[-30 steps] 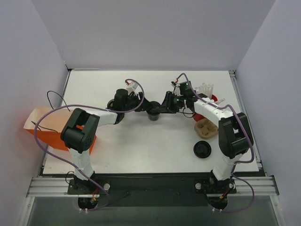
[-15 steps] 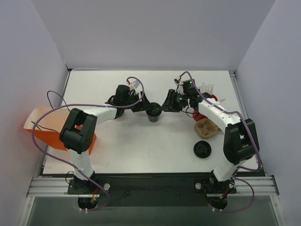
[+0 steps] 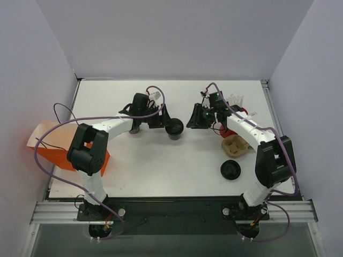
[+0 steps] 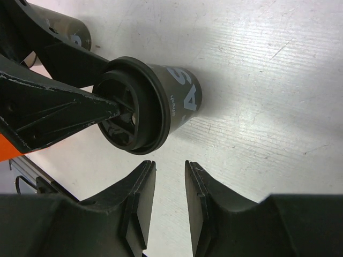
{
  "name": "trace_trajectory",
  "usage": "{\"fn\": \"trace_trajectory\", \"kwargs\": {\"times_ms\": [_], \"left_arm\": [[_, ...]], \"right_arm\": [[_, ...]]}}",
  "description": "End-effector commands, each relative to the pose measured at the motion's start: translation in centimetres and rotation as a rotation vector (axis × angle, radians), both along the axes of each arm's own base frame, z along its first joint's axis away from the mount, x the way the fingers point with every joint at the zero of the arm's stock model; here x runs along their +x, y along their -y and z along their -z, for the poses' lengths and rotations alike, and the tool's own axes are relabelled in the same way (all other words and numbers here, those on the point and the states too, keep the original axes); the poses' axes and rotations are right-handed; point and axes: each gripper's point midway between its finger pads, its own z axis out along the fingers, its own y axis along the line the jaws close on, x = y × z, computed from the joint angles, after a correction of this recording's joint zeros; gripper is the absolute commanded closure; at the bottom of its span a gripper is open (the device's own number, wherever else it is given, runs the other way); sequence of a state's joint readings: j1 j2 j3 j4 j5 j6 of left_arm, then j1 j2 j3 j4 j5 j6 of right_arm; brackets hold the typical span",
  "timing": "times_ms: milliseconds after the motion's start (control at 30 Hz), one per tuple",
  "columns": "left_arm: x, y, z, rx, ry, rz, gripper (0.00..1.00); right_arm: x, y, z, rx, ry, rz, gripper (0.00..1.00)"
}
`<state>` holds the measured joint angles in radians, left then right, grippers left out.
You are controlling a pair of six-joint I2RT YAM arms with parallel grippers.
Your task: Pack the takeout coffee
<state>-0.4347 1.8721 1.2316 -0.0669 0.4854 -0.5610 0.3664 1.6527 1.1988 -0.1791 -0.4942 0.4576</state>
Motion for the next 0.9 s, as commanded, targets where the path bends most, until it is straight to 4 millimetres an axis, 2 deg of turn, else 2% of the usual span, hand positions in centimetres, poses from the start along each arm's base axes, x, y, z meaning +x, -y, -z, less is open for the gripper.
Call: {"fn": "trace_trajectory", "kwargs": {"times_ms": [0, 200, 400, 500, 567, 600, 667, 700, 733, 767, 800, 833, 867], "left_arm": [[-0.2, -0.2, -3.0, -0.010, 0.037, 0.029, 0.20], [0.7, 0.6, -5.3, -0.042, 0.073, 0.041, 0.20], [1.5, 0.6, -5.9, -0.017, 0.086, 0.036, 0.20], [1.6, -0.1, -6.1, 0.030, 0.107, 0.012, 0.21], [1.7, -1.1, -6.2, 0.081, 0.124, -0.021, 0.21], [1.6, -1.5, -7.3, 0.088, 0.151, -0.036, 0.21], [1.6, -2.8, -7.5, 0.138, 0.172, -0.083, 0.22], [1.3, -3.3, -8.8, 0.142, 0.201, -0.097, 0.23], [0.9, -4.0, -8.7, 0.168, 0.200, -0.111, 0.23], [0.5, -4.7, -10.0, 0.181, 0.235, -0.127, 0.24], [0.4, -5.6, -10.3, 0.207, 0.253, -0.153, 0.24], [-0.1, -6.1, -10.6, 0.221, 0.260, -0.159, 0.24], [-1.1, -6.9, -11.3, 0.234, 0.289, -0.162, 0.24]], "right_arm": [[0.7, -0.1, -1.3, -0.016, 0.034, 0.004, 0.70], [1.0, -0.2, -1.2, -0.016, 0.030, 0.005, 0.70], [0.9, -0.3, -1.4, -0.023, 0.042, 0.000, 0.70], [1.1, -0.2, -1.9, -0.040, 0.066, -0.001, 0.70], [1.5, 0.0, -2.4, -0.069, 0.080, 0.012, 0.70], [1.4, -0.1, -2.3, -0.083, 0.074, 0.015, 0.70], [2.3, 0.1, -2.8, -0.114, 0.097, 0.055, 0.70], [2.4, -0.1, -2.5, -0.126, 0.088, 0.059, 0.70], [2.4, -0.3, -2.5, -0.129, 0.087, 0.058, 0.69], [2.8, -0.6, -3.2, -0.130, 0.103, 0.063, 0.68], [2.7, -0.7, -2.9, -0.151, 0.095, 0.058, 0.63], [2.4, -1.5, -3.2, -0.166, 0.109, 0.041, 0.61], [2.7, -1.3, -3.2, -0.205, 0.129, 0.056, 0.61]]}}
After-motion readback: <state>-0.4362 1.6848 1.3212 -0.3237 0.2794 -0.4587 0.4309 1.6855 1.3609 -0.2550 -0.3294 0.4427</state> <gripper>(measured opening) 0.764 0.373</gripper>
